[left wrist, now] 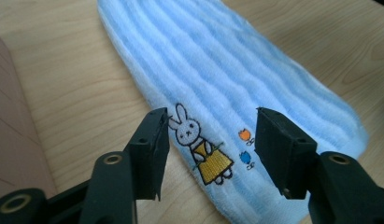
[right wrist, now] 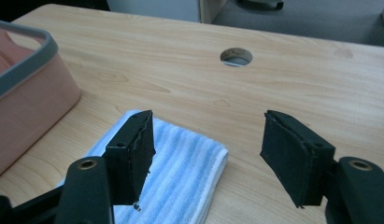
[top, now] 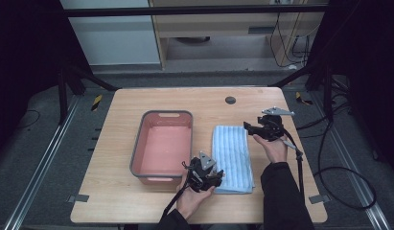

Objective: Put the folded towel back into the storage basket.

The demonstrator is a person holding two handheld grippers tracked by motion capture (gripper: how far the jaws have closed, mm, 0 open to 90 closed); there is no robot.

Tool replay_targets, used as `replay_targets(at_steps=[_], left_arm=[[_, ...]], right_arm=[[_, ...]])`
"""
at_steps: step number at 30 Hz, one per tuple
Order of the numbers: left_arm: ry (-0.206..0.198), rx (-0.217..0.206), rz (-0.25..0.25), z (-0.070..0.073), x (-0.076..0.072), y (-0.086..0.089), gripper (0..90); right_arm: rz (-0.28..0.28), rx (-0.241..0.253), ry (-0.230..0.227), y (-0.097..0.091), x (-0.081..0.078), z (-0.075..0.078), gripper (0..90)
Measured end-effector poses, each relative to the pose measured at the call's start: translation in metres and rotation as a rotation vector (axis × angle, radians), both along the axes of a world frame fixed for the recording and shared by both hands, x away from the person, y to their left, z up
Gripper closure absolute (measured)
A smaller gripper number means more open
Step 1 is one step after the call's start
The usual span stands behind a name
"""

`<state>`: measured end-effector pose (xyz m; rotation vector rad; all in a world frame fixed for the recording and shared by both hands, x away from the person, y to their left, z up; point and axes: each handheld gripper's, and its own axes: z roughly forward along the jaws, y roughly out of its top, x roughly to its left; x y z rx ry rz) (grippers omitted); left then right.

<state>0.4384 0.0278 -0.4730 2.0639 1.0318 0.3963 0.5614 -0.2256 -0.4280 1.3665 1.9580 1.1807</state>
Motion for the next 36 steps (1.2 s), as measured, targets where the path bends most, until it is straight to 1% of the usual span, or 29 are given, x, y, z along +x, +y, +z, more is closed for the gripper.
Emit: replay_targets(at_steps=[1, 2, 3, 4, 5, 6, 7, 10, 11, 12, 15, 18, 20, 22, 24, 26, 29, 32, 33, 35, 36], left_arm=[[0.005, 0.002, 0.003, -0.003, 0.001, -0.001, 46.1], [0.014, 0.004, 0.002, -0.005, 0.001, -0.001, 46.1], [0.015, 0.006, 0.0, -0.007, 0.0, -0.002, 46.3], [0.017, 0.022, -0.004, -0.009, 0.0, -0.002, 46.8], [0.02, 0.025, -0.002, -0.011, 0.0, -0.003, 46.8], [0.029, 0.023, -0.001, -0.013, 0.0, -0.004, 47.0], [0.03, 0.028, 0.0, -0.014, 0.0, -0.004, 47.0], [0.043, 0.013, 0.005, -0.019, 0.001, -0.003, 46.7], [0.047, 0.007, 0.009, -0.02, 0.001, -0.003, 46.4], [0.05, 0.007, 0.005, -0.021, 0.001, -0.003, 46.4], [0.06, -0.005, 0.009, -0.024, 0.003, -0.003, 45.7], [0.061, -0.006, 0.008, -0.025, 0.003, -0.002, 46.6], [0.063, -0.013, 0.011, -0.026, 0.003, -0.003, 48.1], [0.068, -0.021, 0.011, -0.028, 0.002, -0.003, 49.7], [0.065, -0.023, 0.006, -0.028, 0.002, -0.002, 50.8], [0.066, -0.024, 0.006, -0.028, 0.002, -0.003, 52.9], [0.061, -0.028, 0.009, -0.029, 0.0, -0.005, 57.3], [0.066, -0.037, 0.007, -0.029, 0.0, -0.006, 62.3], [0.069, -0.041, 0.006, -0.029, 0.0, -0.006, 64.2], [0.076, -0.05, 0.004, -0.029, 0.0, -0.006, 67.3], [0.083, -0.058, 0.004, -0.029, 0.001, -0.006, 69.1]], right_arm=[[0.0, -0.001, 0.01, 0.0, 0.001, -0.005, 34.8], [0.0, -0.001, 0.01, 0.0, 0.001, -0.005, 34.8], [-0.001, 0.001, 0.022, 0.001, 0.002, -0.007, 34.8], [-0.001, -0.002, 0.026, 0.001, 0.003, -0.01, 34.8], [0.0, -0.005, 0.033, 0.002, 0.003, -0.012, 34.8], [0.0, -0.007, 0.048, 0.003, 0.006, -0.018, 35.1], [0.0, -0.007, 0.048, 0.003, 0.006, -0.018, 35.1], [-0.004, -0.01, 0.072, 0.004, 0.009, -0.028, 35.7], [-0.007, -0.02, 0.087, 0.004, 0.012, -0.034, 35.7], [-0.007, -0.02, 0.087, 0.004, 0.012, -0.034, 35.7], [0.0, -0.031, 0.11, 0.009, 0.015, -0.042, 36.4], [0.004, -0.022, 0.13, 0.013, 0.019, -0.05, 37.5], [0.002, -0.032, 0.143, 0.014, 0.021, -0.055, 37.8], [-0.001, -0.037, 0.167, 0.015, 0.023, -0.06, 37.8], [-0.002, -0.046, 0.18, 0.014, 0.024, -0.064, 39.4], [-0.007, -0.033, 0.181, 0.014, 0.024, -0.067, 40.7], [-0.01, -0.024, 0.198, 0.012, 0.025, -0.072, 41.9], [0.0, -0.028, 0.197, 0.014, 0.024, -0.073, 47.3], [0.006, -0.044, 0.195, 0.016, 0.024, -0.073, 51.1], [0.018, -0.052, 0.199, 0.019, 0.024, -0.072, 58.3], [0.019, -0.047, 0.202, 0.02, 0.023, -0.072, 63.2]])
